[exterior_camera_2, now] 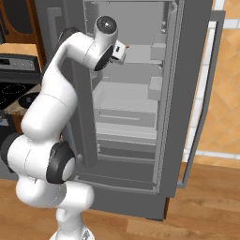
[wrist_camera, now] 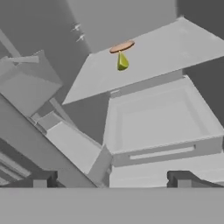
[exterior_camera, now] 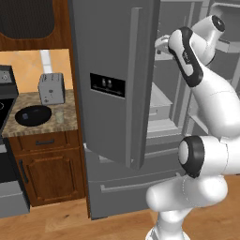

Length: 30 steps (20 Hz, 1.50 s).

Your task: Grab a lemon wedge from the fridge and one ice cube from the ice bowl, and put them in the glass of lemonade.

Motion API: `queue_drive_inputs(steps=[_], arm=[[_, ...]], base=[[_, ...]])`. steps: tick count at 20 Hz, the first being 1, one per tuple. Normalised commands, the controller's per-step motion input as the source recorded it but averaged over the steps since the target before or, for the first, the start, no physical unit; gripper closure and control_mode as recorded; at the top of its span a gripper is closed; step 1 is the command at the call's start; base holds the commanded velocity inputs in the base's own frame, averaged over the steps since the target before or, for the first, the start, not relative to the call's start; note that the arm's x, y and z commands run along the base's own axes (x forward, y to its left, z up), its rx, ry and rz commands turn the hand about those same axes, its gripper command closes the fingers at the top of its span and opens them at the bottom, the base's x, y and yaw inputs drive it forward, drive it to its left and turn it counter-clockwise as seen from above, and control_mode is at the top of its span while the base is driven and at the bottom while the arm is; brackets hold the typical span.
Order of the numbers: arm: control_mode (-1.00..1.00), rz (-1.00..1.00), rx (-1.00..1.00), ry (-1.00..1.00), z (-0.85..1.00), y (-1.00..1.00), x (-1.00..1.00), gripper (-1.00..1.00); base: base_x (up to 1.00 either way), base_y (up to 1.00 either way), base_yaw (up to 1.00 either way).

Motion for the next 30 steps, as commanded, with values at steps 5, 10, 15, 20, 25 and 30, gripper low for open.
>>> queue_drive_inputs(steps=[5, 10, 15, 20, 25, 30], arm=[[-1.00, -0.01, 0.17, -0.05, -0.01, 0.00, 0.04, -1.00], [-1.00, -0.03, 0.33, -0.07, 0.00, -0.18, 0.02, -1.00], [-1.00, -0.02, 0.13, 0.08, 0.02, -0.08, 0.34, -1.00], [-1.00, 0.00, 0.05, 0.10, -0.16, 0.12, 0.56, -1.00], [-1.00, 0.01, 0.11, 0.09, -0.58, 0.22, 0.00, -1.00], [-1.00, 0.02, 0.13, 0.09, -0.49, 0.52, 0.17, -1.00]], base=[[0.00, 0.00, 0.00], [0.00, 0.00, 0.00], [0.00, 0.00, 0.00], [0.00, 0.00, 0.00], [0.00, 0.00, 0.00], [0.00, 0.00, 0.00]])
